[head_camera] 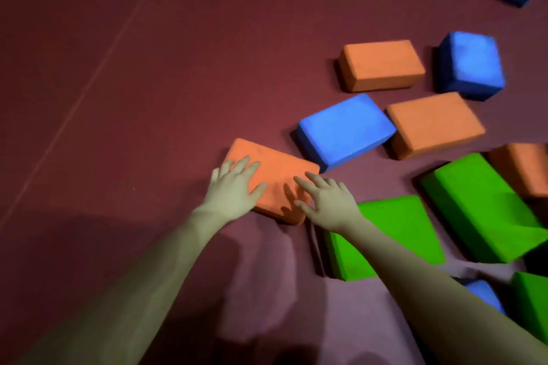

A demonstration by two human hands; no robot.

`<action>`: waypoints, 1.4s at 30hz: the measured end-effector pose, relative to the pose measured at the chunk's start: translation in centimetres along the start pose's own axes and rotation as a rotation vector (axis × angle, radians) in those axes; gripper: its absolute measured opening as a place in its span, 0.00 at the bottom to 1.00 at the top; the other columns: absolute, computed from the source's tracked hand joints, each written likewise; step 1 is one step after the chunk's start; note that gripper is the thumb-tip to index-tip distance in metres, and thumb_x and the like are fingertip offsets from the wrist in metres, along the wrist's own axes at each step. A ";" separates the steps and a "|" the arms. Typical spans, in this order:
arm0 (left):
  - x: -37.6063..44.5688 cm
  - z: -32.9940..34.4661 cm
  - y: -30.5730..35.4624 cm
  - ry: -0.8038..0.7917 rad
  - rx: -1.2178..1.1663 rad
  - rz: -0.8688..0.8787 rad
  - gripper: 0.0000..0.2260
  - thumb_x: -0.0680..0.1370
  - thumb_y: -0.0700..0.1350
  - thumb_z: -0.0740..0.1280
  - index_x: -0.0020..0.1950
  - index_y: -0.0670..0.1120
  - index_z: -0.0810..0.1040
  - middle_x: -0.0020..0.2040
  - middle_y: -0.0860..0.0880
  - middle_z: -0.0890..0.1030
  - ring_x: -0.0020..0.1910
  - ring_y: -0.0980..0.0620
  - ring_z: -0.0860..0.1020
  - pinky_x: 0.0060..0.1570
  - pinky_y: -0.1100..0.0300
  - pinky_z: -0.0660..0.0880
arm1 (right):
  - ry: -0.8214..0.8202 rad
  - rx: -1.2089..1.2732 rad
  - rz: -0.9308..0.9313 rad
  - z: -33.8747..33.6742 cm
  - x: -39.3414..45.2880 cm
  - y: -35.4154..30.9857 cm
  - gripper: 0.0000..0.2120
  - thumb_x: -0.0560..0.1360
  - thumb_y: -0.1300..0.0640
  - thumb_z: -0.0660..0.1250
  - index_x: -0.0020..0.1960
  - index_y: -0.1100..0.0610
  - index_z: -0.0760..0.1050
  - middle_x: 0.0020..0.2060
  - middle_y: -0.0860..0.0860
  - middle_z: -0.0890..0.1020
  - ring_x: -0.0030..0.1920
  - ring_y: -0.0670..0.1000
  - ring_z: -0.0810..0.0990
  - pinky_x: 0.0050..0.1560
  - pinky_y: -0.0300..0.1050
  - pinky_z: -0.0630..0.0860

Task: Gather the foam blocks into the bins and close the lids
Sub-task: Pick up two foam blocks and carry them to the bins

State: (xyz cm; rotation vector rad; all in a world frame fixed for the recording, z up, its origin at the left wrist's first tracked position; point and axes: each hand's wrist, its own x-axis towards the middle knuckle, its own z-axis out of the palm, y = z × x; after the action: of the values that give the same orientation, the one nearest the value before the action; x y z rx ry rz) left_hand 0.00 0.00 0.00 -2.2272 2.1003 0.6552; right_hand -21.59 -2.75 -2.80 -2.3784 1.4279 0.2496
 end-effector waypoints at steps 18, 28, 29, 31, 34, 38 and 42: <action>4.0 7.8 -5.4 0.024 0.232 0.045 0.38 0.71 0.73 0.57 0.75 0.67 0.43 0.78 0.57 0.41 0.72 0.32 0.52 0.66 0.42 0.58 | 0.372 -0.072 0.063 9.7 2.9 -1.0 0.28 0.73 0.39 0.55 0.68 0.50 0.71 0.68 0.60 0.72 0.54 0.72 0.77 0.55 0.68 0.71; 1.6 7.3 -4.6 0.251 0.172 0.101 0.35 0.71 0.72 0.45 0.75 0.61 0.59 0.74 0.53 0.66 0.66 0.28 0.65 0.58 0.40 0.66 | 0.584 0.169 0.087 7.3 0.2 -1.6 0.21 0.77 0.42 0.56 0.62 0.50 0.78 0.64 0.52 0.78 0.56 0.66 0.78 0.53 0.61 0.70; 1.4 7.2 -4.6 0.273 0.170 0.133 0.34 0.71 0.72 0.47 0.75 0.60 0.60 0.73 0.51 0.68 0.66 0.28 0.65 0.59 0.38 0.66 | 0.577 0.201 0.103 7.1 0.0 -1.9 0.21 0.77 0.41 0.56 0.62 0.50 0.79 0.64 0.51 0.78 0.57 0.65 0.78 0.54 0.60 0.69; 1.3 7.0 -4.8 0.305 0.200 0.241 0.35 0.71 0.71 0.54 0.76 0.59 0.58 0.74 0.50 0.66 0.68 0.29 0.64 0.60 0.33 0.63 | 0.560 0.262 0.137 6.5 -0.2 -2.4 0.22 0.77 0.40 0.55 0.62 0.48 0.78 0.64 0.50 0.78 0.58 0.63 0.78 0.56 0.58 0.67; 1.3 6.8 -4.7 0.328 0.281 0.425 0.47 0.64 0.69 0.70 0.76 0.57 0.52 0.77 0.49 0.61 0.70 0.31 0.64 0.63 0.31 0.61 | 0.566 0.303 0.164 5.8 -0.3 -2.7 0.22 0.77 0.40 0.55 0.62 0.48 0.79 0.64 0.48 0.78 0.60 0.61 0.78 0.56 0.56 0.65; 1.6 6.7 -3.9 0.479 0.342 0.588 0.47 0.62 0.62 0.76 0.75 0.53 0.57 0.74 0.51 0.67 0.60 0.35 0.75 0.58 0.38 0.69 | 0.618 0.304 0.162 5.0 -0.5 -3.0 0.20 0.77 0.40 0.56 0.60 0.47 0.79 0.62 0.47 0.79 0.61 0.59 0.77 0.55 0.55 0.65; 1.4 6.7 -3.0 0.581 0.318 0.683 0.40 0.66 0.62 0.73 0.73 0.53 0.61 0.71 0.51 0.72 0.53 0.37 0.78 0.51 0.47 0.73 | 0.679 0.352 0.161 4.3 -1.4 -2.3 0.21 0.77 0.41 0.57 0.63 0.48 0.77 0.64 0.49 0.77 0.61 0.56 0.77 0.57 0.57 0.69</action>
State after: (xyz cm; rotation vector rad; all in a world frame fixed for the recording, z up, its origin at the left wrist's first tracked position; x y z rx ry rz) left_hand 0.90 0.93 -7.39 -1.6272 2.9916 -0.3940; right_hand -20.11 1.02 -5.83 -2.1345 1.7572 -0.7797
